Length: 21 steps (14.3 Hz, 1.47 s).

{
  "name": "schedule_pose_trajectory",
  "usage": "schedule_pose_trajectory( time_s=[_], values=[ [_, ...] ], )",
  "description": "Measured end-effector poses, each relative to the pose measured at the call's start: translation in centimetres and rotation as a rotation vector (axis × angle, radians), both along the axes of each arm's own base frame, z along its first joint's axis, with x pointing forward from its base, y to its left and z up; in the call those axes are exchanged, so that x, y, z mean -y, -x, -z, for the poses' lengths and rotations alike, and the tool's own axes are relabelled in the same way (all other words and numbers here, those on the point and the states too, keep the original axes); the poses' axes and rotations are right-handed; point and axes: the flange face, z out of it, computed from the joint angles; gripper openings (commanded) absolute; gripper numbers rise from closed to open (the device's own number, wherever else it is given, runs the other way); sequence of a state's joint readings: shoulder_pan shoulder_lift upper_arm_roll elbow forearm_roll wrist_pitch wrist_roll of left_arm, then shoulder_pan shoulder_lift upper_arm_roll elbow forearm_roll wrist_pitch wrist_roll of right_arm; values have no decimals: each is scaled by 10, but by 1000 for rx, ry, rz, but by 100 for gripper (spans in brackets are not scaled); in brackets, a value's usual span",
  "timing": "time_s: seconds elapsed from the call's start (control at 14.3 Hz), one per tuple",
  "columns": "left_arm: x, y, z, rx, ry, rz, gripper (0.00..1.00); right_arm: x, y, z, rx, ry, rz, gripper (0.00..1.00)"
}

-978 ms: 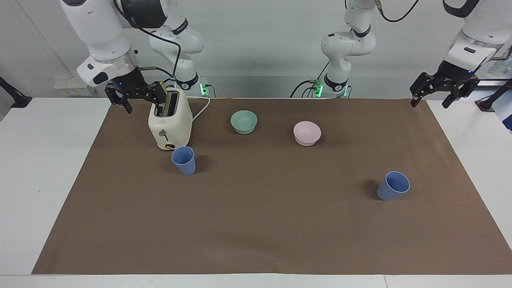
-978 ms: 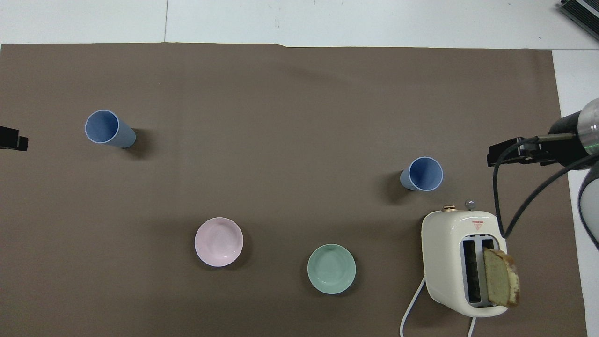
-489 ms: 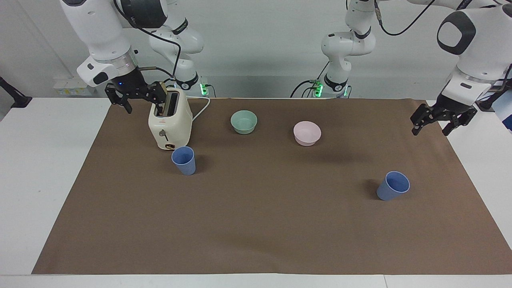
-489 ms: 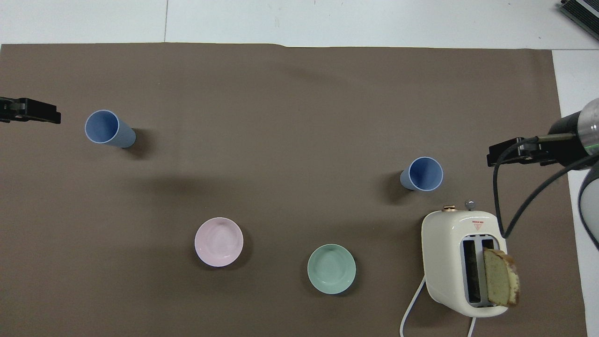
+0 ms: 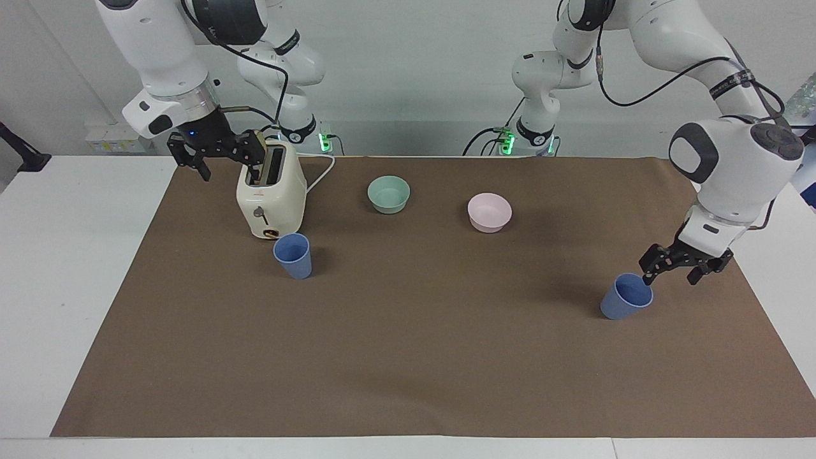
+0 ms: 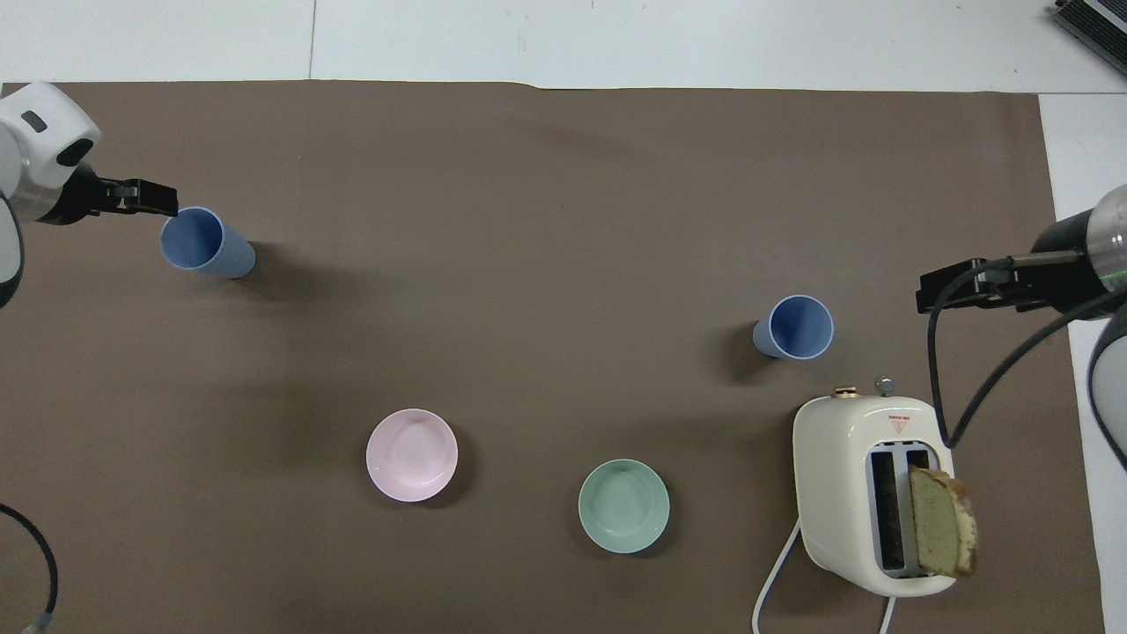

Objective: Stack blue cups with both arms
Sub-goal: 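Reach the left gripper to the blue cup nearest it and grasp, then carry the blue cup with the left gripper toward the table center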

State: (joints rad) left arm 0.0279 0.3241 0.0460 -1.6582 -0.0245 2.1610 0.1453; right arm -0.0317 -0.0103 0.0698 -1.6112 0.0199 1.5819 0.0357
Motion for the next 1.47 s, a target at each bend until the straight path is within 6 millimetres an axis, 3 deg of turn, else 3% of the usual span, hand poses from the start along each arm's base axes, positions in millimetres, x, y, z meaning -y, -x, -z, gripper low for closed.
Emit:
schedule_pose_trajectory(
  time_s=[0.28,0.49,0.56,0.63,0.77,1.12,1.33,1.47],
  values=[
    [-11,4,33,-22,20,-28,97,0,0,0,0,0,0,100],
    [-9,13,58,-36,33,-36,80,0,0,0,0,0,0,100],
    [-9,14,62,-42,34,-37,70,0,0,0,0,0,0,100],
    [-9,15,64,-46,35,-37,51,0,0,0,0,0,0,100],
    [-8,16,65,-47,36,-37,1,0,0,0,0,0,0,100],
    [0,15,61,-41,45,-27,0,0,0,0,0,0,0,100],
    [7,19,39,-31,48,-16,0,0,0,0,0,0,0,100],
    [38,26,14,-27,59,-6,0,0,0,0,0,0,0,100]
  ],
)
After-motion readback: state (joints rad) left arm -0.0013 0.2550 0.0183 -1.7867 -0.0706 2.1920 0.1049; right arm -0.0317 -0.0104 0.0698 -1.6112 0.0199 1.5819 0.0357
